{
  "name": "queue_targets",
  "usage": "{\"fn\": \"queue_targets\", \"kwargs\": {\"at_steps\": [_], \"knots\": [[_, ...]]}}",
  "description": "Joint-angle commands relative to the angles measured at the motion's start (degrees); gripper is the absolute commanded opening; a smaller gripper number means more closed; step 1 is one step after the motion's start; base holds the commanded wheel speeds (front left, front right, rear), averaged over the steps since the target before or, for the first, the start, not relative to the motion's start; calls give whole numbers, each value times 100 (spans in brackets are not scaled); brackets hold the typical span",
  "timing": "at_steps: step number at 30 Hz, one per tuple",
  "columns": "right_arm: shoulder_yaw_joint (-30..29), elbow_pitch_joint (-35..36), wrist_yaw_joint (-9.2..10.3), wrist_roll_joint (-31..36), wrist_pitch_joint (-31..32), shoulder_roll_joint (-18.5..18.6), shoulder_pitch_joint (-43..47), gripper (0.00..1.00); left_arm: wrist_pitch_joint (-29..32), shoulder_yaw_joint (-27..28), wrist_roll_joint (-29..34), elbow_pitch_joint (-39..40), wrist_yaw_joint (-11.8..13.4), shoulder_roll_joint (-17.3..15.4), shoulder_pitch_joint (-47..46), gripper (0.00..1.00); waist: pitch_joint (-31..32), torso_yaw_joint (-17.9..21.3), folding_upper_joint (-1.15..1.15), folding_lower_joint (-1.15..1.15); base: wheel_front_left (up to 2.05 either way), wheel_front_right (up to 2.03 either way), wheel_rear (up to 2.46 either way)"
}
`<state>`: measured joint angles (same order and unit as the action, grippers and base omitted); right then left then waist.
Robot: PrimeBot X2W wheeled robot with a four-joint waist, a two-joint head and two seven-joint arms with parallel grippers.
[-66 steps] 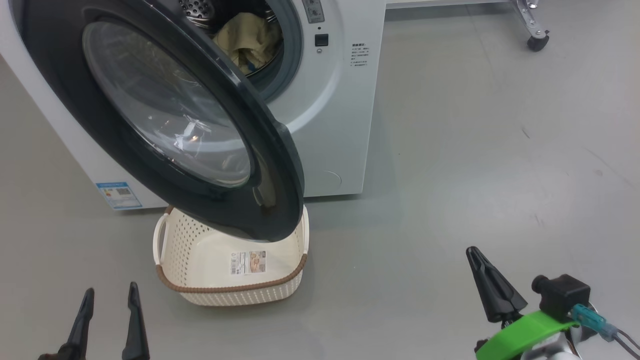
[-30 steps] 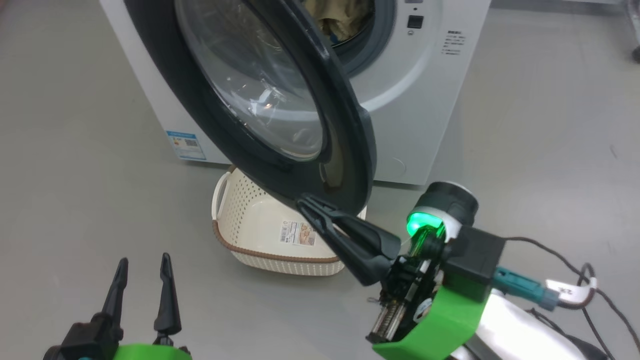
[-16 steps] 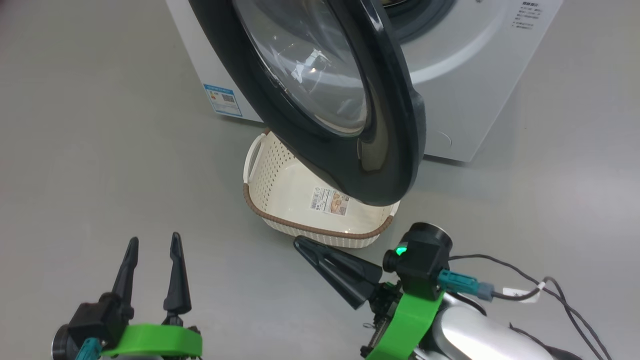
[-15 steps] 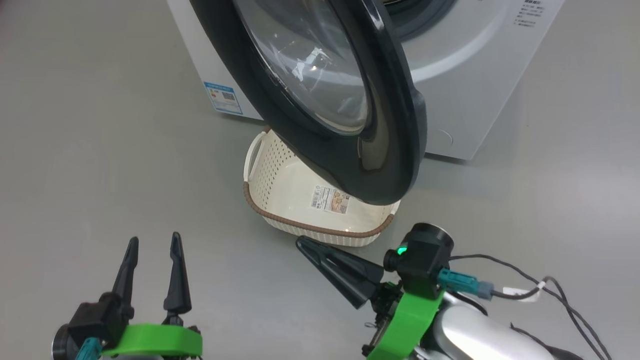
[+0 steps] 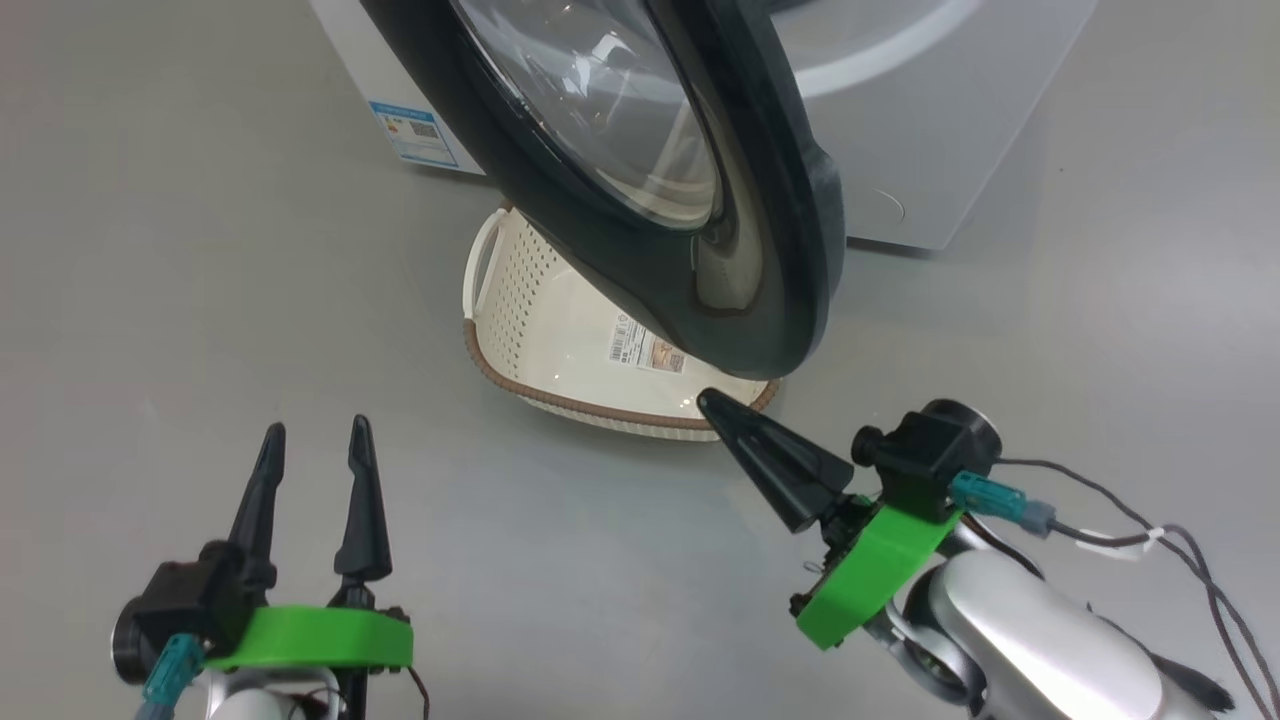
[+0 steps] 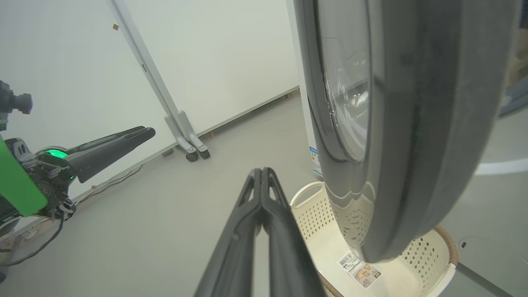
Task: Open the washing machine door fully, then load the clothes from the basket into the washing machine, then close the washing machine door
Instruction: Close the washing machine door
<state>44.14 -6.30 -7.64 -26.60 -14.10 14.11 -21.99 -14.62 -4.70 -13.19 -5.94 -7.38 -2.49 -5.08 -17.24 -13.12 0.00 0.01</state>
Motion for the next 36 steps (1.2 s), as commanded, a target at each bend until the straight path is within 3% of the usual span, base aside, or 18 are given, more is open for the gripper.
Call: {"fn": "queue_targets", "kwargs": {"at_steps": [1,17,36], "knots": [[-109,114,15,77,-63,-15,-226,0,-38,163,-66,199,-8,-40,-227,100,-141,26,0,-1,0,0,0],[-1584,-91,15,487,-88,-111,-741,0,-38,-24,-154,234,-10,-39,-596,100,-783,18,0,-1,0,0,0],[-2661,-996,15,772,-89,-261,-2054,0,-38,-382,-289,285,-11,-39,-1049,100,-1489,-56,0,-1,0,0,0]]}}
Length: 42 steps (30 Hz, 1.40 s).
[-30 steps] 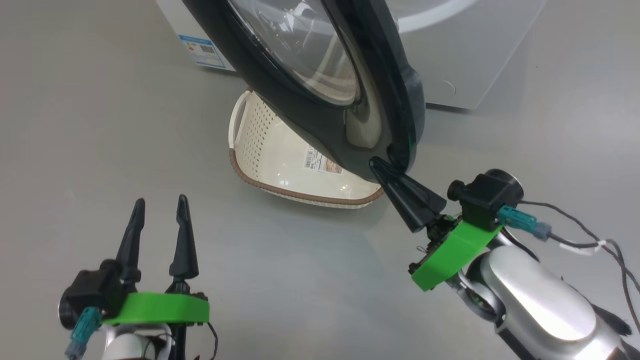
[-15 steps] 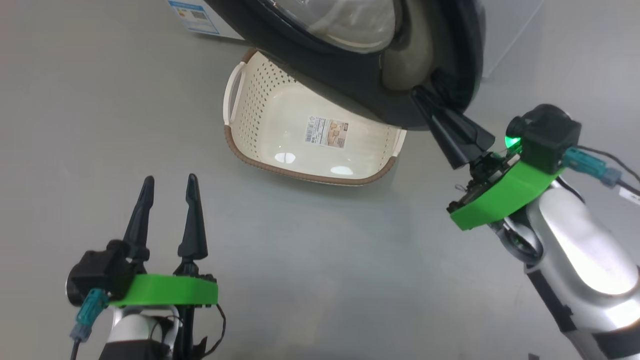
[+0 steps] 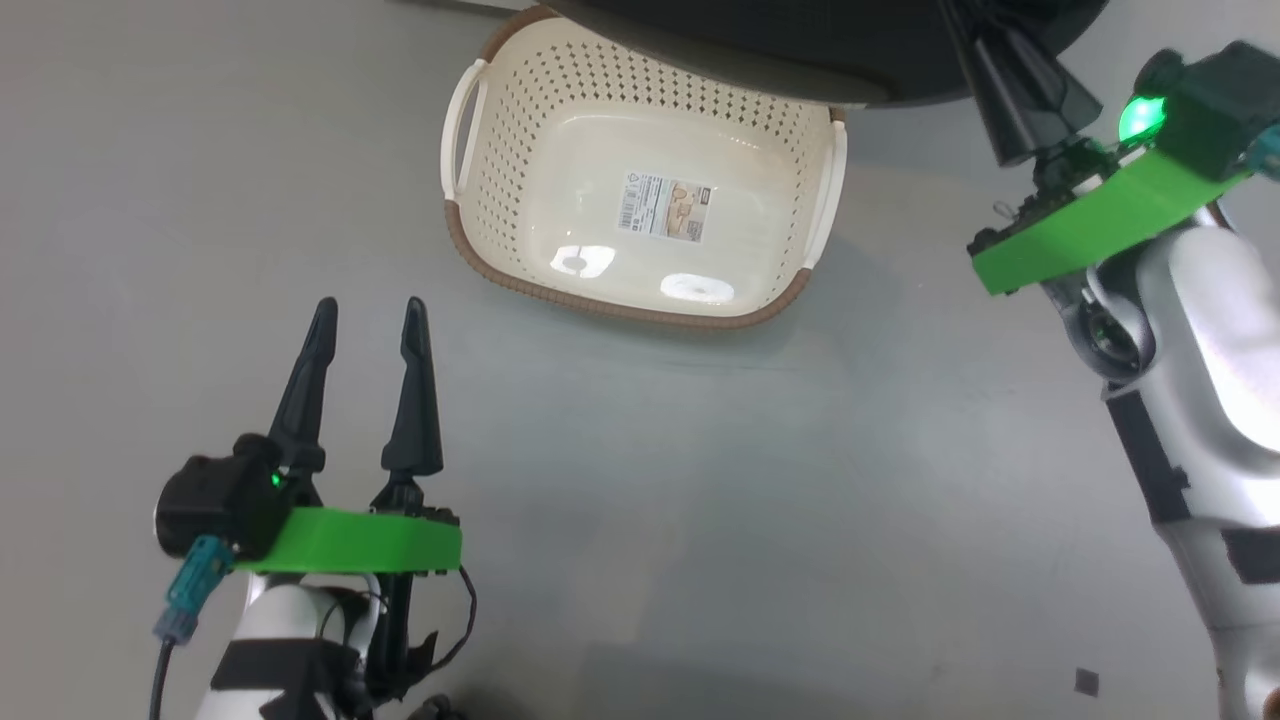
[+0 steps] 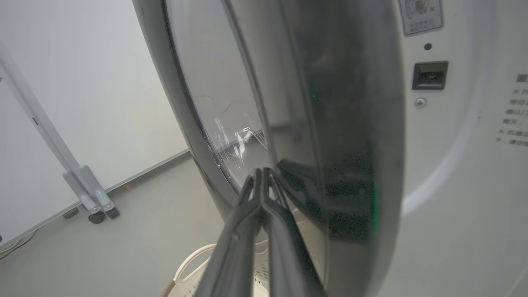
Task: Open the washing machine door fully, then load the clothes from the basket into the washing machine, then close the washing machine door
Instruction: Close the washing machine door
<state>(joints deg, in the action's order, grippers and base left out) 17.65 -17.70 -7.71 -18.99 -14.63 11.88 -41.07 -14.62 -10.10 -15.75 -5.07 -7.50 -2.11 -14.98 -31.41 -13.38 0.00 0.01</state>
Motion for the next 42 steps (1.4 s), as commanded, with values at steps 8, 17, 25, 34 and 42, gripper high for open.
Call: {"fn": "queue_targets", "kwargs": {"at_steps": [8,17,25,34,42], "knots": [[-169,-416,22,-36,-37,60,-1085,0,-38,41,-159,215,1,-76,-266,100,-399,-136,0,-1,0,0,0],[-394,-941,22,42,-37,237,-1936,0,-38,-139,-284,261,1,-76,-447,100,-752,-220,0,-1,0,0,0],[-364,-1295,22,55,-37,292,-2458,0,-38,-231,-366,280,13,-76,-600,100,-915,-245,0,-1,0,0,0],[-301,-1389,22,-61,-37,313,-2367,0,-38,-235,-311,222,12,-76,-584,100,-719,-157,0,-1,0,0,0],[-16,-1111,22,-357,-37,244,-1548,0,-38,-128,-133,207,8,-76,-449,100,-240,106,0,-1,0,0,0]]}}
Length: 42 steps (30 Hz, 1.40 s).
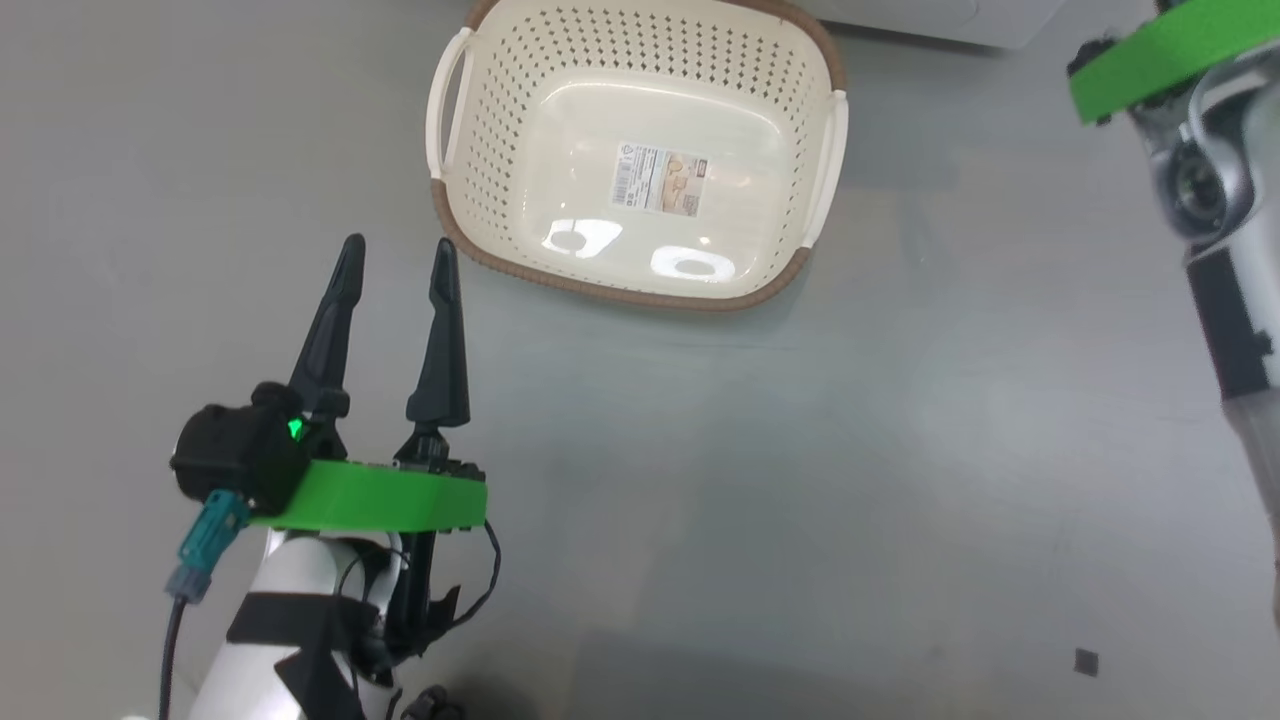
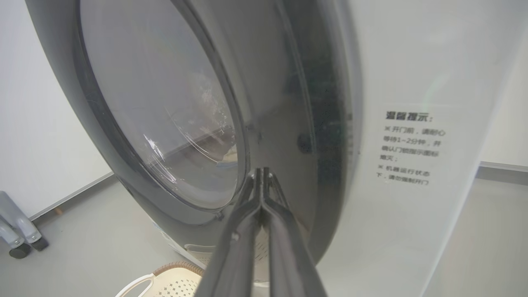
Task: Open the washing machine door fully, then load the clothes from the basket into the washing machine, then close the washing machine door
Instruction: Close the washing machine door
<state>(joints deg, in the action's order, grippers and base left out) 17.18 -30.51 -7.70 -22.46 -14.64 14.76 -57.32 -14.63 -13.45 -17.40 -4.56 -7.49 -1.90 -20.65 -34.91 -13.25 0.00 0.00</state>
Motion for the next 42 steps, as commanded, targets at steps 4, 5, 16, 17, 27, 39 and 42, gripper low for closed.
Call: {"fn": "queue_targets", "kwargs": {"at_steps": [4,5,16,17,27,39,42], "knots": [[174,485,21,-142,-36,-37,643,0,-37,312,169,157,4,-98,208,100,421,283,0,0,0,0,0],[198,567,21,-169,-36,-37,786,0,-37,334,197,158,3,-98,233,100,491,330,0,0,0,0,0],[502,1300,21,-378,-36,-88,2126,0,-37,569,446,132,1,-211,597,100,1373,986,0,0,0,0,0],[521,1344,21,-355,-36,-83,2224,0,-37,590,452,131,1,-232,636,100,1449,1038,0,0,0,0,0],[362,1656,21,-202,-36,-136,3184,100,-37,924,494,128,1,-350,1079,100,2197,1497,0,0,0,0,0],[-313,2097,21,67,-36,-348,4374,100,-37,1418,690,128,80,-258,1668,100,2834,1828,0,0,0,0,0],[-433,2153,21,115,-36,-402,4610,100,-37,1489,676,102,89,-226,1790,100,2942,1854,0,0,0,0,0]]}}
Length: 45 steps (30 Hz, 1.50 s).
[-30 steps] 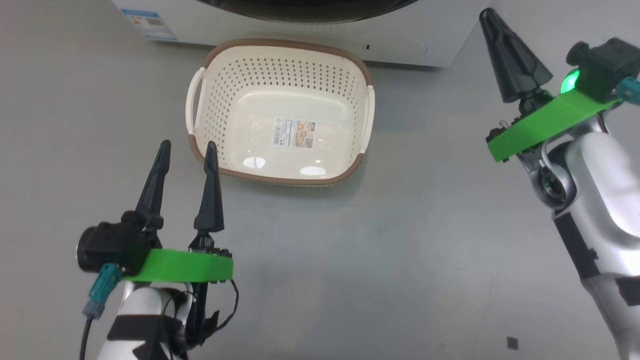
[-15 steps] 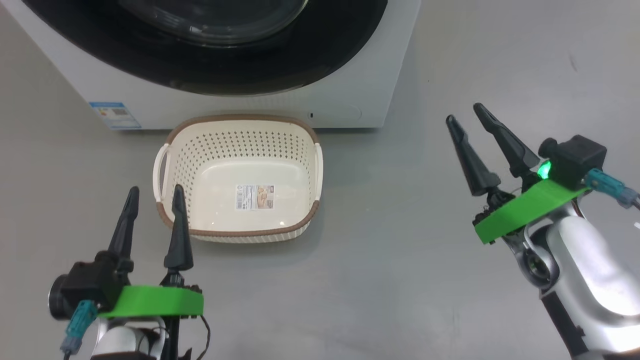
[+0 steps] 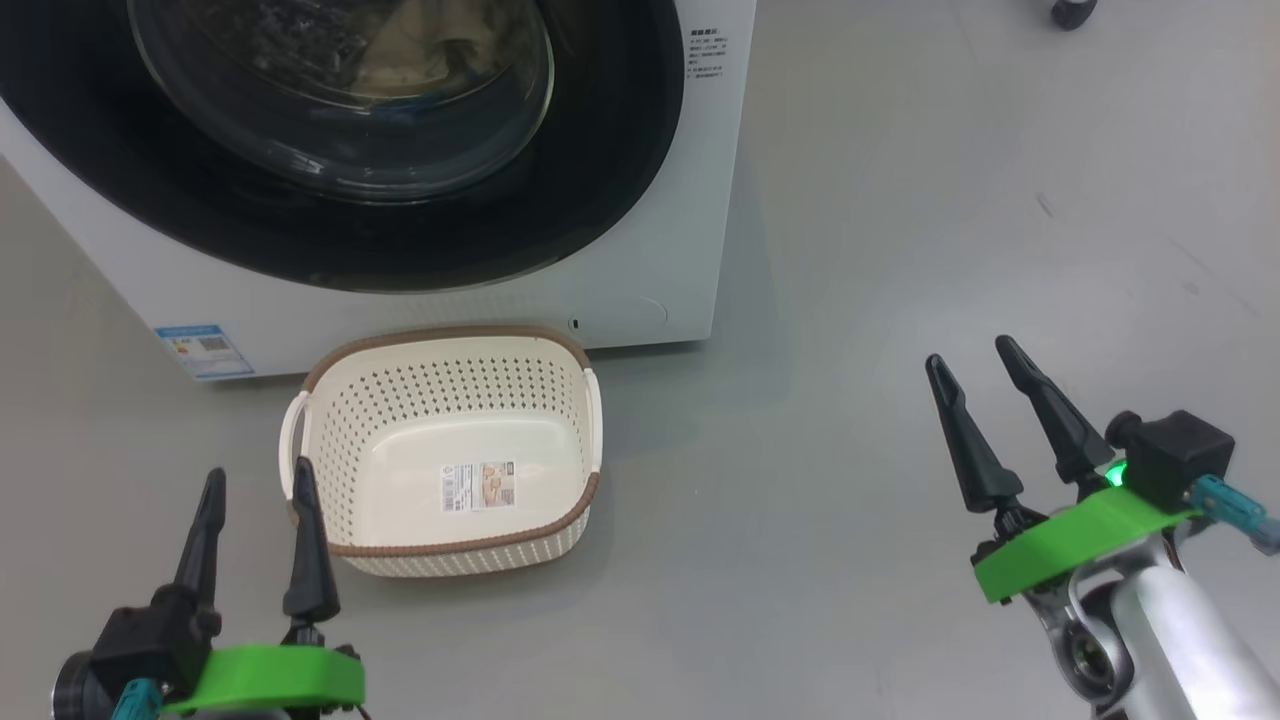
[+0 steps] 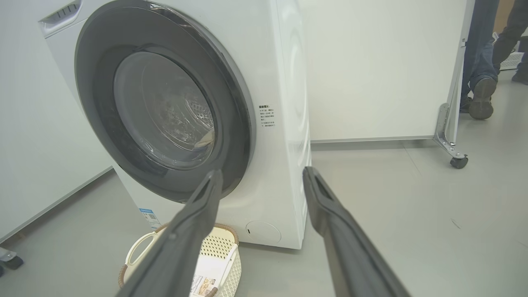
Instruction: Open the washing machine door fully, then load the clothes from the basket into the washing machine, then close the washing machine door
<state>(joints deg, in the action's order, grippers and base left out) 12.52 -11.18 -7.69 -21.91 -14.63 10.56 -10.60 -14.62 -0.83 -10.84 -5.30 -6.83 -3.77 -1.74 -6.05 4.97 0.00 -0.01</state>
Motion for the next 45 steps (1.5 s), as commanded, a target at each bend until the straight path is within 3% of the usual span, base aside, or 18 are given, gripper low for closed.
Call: {"fn": "queue_targets", "kwargs": {"at_steps": [1,19,45], "knots": [[-26,239,20,67,-37,-10,12,100,-38,242,11,176,20,-30,-74,100,77,35,0,1,0,0,0],[-487,343,20,681,-37,-206,621,100,-38,410,184,277,23,39,298,100,272,-3,0,1,0,0,0],[-543,309,20,740,-37,-233,744,100,-38,423,228,264,-22,74,408,100,392,-101,0,1,0,0,0]]}}
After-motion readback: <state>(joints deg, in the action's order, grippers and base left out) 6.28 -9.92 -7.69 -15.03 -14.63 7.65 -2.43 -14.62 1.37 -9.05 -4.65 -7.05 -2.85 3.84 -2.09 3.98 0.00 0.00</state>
